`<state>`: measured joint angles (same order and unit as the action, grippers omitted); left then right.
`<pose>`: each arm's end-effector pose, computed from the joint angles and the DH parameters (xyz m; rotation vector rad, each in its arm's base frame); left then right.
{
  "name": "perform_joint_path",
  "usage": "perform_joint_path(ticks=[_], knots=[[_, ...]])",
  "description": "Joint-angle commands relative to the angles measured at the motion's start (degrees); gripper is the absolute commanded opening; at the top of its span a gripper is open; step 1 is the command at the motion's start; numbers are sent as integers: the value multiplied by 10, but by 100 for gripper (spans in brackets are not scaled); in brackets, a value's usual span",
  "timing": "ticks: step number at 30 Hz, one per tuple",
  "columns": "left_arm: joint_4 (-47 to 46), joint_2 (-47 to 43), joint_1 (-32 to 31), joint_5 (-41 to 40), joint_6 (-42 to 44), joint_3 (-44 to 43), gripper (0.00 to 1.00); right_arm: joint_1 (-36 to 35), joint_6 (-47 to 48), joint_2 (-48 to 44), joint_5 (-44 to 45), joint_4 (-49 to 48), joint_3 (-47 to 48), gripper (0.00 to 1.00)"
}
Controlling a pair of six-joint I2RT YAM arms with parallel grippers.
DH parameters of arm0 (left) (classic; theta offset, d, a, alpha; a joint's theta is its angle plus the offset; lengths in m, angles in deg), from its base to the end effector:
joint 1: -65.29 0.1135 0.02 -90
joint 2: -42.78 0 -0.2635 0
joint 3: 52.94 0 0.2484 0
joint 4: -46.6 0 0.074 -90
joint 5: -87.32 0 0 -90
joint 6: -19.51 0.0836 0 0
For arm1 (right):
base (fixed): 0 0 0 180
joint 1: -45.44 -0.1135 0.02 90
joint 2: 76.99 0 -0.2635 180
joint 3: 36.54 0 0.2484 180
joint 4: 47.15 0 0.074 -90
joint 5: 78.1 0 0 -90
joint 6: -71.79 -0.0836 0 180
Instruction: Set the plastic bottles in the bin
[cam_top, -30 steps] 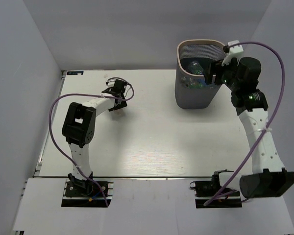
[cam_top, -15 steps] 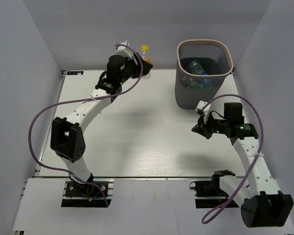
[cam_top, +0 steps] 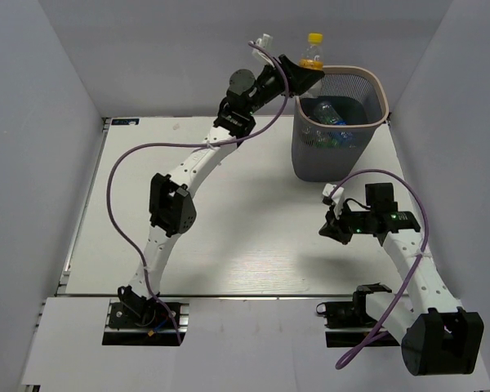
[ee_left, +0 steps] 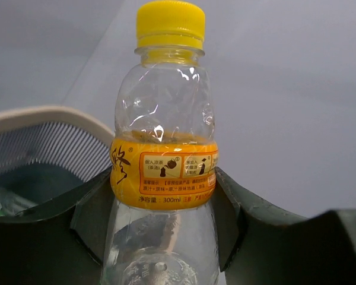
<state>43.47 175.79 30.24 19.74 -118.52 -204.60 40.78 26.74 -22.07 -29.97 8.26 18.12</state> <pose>0.4529 -0.3567 0.4417 0.2328 1.3450 -1.4770 0.1886 0.0714 0.2155 -1.2025 1.9589 0.5770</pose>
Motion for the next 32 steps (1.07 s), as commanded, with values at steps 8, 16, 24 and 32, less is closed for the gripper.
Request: perform_joint_path(ticks=[8,16,24,32], knots=[[-38,42,-22,-27,-66,-29,90,0,-35,-14,8,-53,-36,40],[-43,7,-22,-54,-64,-12,100,0,-56,-11,25,-64,-34,78],[119,-258,-16,-59,150,269,100,-2,-293,-26,156,-195,-33,90],[255,-667,-10,-182,272,740,100,2,-347,-46,238,-222,-41,90]])
